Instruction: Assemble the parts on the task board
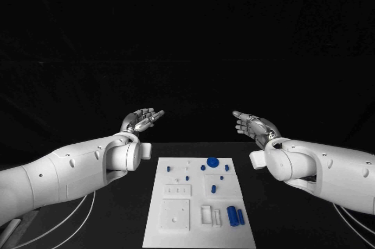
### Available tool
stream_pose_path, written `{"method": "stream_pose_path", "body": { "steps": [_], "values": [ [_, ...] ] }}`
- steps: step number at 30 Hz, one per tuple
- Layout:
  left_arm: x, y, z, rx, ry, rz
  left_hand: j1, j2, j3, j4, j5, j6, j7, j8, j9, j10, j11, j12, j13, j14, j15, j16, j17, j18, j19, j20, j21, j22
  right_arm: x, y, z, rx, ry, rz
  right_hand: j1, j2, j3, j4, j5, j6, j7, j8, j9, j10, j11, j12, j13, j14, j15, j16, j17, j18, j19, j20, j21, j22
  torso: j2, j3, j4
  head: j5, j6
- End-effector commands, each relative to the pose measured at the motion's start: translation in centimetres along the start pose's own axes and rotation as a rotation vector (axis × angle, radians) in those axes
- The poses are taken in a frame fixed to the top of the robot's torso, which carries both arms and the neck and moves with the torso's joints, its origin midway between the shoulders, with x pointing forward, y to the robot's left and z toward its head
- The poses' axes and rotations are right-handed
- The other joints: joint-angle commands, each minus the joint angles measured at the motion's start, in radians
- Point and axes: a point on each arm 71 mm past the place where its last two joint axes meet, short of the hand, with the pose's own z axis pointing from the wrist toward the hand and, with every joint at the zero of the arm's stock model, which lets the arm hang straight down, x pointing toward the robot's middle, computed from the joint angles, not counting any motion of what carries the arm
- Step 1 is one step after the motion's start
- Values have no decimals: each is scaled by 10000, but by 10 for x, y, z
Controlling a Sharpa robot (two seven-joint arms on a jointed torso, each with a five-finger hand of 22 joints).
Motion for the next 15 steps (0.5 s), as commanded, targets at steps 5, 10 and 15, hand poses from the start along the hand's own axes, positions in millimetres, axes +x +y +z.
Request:
{"method": "stream_pose_path", "body": {
  "steps": [5, 10, 15],
  "values": [
    [3, -1, 7, -711, 732, -340, 197, -37, 91, 28, 39, 88, 32, 108, 75, 149, 23, 48, 19, 75, 12, 72, 81, -72, 65, 11, 83, 336, -1, 1, 5, 1297, 1861, 46, 954, -45, 267, -722, -10, 431, 1085, 372, 309, 773, 138, 154, 90, 735, 152, 527, 510, 293, 344, 204, 416, 1323, 0, 0, 0, 0, 3],
    [2, 0, 7, -743, 903, -422, 211, -18, 76, 39, 35, 125, 51, 158, 120, 229, 45, 67, 32, 67, 10, 82, 96, -72, 49, 9, 112, 335, -18, 6, 17, 550, 1460, -1624, 1471, -146, 571, -1197, -162, 1113, 1036, 898, 772, 2139, 135, 404, 246, 1464, 164, 973, 872, 415, 710, 225, 739, 2480, -6, 4, -7, 111, -132],
    [-2, -1, 7, -518, 1044, -491, 332, 315, -108, -48, 28, 593, 367, 459, 323, 744, 320, 289, 131, 301, 77, 264, 214, -72, 66, -9, 299, 328, -20, 7, 22, -9, 1246, -2961, 2025, -262, 1295, -1769, -248, 2430, 1070, 1509, 1041, 3831, 160, 862, 398, 2771, 290, 1562, 1079, 892, 1913, 179, 1143, 3110, 2, 3, -8, 132, -155]
  ]
}}
